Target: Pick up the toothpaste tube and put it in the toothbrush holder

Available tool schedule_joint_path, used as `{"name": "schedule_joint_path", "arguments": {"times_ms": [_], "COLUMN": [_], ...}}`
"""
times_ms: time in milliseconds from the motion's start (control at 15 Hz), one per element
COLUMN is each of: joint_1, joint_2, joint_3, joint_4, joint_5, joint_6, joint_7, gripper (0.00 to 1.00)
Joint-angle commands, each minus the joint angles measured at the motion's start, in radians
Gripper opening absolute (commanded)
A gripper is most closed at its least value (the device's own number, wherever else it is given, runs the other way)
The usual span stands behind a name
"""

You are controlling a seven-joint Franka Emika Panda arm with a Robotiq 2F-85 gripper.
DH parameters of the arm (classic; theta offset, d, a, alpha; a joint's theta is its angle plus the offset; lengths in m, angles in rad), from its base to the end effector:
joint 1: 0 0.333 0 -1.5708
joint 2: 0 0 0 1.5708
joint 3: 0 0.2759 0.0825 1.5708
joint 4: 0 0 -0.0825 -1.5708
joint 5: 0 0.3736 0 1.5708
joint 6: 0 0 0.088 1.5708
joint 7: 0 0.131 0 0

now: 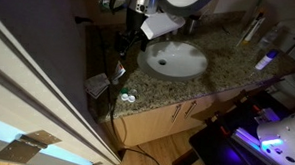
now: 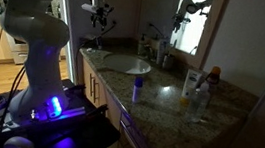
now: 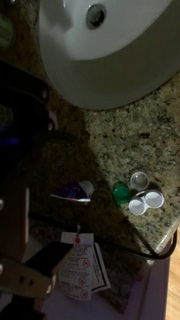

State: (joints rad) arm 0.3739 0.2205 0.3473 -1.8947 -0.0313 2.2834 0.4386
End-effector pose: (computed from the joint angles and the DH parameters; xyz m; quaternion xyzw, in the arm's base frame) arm 0.4644 0.3981 0.3545 -0.9854 -0.1421 -0.0627 0.0698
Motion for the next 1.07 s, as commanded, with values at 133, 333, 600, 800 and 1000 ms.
{"name": "schedule_joint_path", "arguments": {"times_ms": [133, 333, 600, 800, 1000], "joint_1": [0.02, 0.024, 0.034, 0.035, 0.044], "joint_2": [0.002, 0.004, 0.002, 0.0, 0.031], "joint_3": [-0.02, -0.021, -0.028, -0.026, -0.04], "joint_4": [0.006, -0.003, -0.006, 0.003, 0.016], "joint_5": [0.018, 0.035, 0.028, 0.038, 0.011], "joint_6": [0.008, 0.075, 0.102, 0.107, 0.095], "joint_7": [0.01, 0.038, 0.075, 0.072, 0.108], "gripper": [1.0, 1.0, 1.0, 1.0, 1.0]}}
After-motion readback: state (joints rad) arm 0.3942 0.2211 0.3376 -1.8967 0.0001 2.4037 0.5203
